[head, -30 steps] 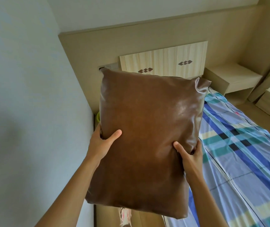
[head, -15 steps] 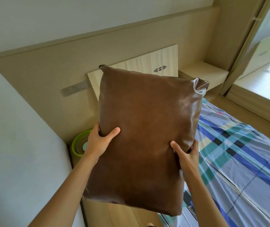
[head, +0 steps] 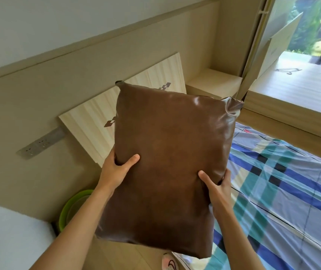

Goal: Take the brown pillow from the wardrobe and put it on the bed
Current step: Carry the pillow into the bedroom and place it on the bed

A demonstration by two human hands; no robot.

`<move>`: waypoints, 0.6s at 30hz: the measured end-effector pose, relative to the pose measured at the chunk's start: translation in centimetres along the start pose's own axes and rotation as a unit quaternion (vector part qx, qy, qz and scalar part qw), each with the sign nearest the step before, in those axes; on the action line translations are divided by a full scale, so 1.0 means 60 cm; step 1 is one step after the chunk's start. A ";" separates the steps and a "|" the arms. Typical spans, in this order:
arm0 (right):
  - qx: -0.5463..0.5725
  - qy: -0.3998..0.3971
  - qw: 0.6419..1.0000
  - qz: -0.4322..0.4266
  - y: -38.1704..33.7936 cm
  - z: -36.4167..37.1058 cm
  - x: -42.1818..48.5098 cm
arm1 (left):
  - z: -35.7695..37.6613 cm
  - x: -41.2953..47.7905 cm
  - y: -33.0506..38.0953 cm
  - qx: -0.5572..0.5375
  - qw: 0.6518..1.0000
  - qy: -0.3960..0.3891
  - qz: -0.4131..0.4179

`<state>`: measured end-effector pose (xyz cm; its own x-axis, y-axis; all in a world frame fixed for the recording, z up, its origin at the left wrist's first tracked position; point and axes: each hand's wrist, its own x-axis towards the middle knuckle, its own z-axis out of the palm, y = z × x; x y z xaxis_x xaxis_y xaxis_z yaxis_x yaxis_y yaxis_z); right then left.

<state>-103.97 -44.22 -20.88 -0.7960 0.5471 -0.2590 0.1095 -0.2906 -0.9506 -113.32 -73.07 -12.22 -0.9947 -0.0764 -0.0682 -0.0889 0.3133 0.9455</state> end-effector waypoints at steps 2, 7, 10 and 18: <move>-0.003 0.017 1.000 0.005 0.003 0.031 0.023 | -0.001 0.059 -0.003 0.014 1.000 -0.020 0.001; -0.037 0.056 0.998 0.013 0.016 0.101 0.080 | 0.006 0.204 -0.023 0.041 0.997 -0.068 -0.003; -0.076 0.083 0.993 0.022 0.039 0.149 0.123 | 0.022 0.306 -0.051 0.049 0.993 -0.103 -0.011; -0.095 0.198 0.973 0.074 0.164 0.283 0.260 | 0.101 0.592 -0.187 0.078 0.974 -0.208 -0.035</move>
<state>-125.44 -51.90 -31.36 -0.4751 0.7813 -0.4048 0.3439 -0.2586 -0.9027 -147.98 -73.57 -27.19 -0.9176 0.2776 -0.2844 -0.1314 0.4635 0.8763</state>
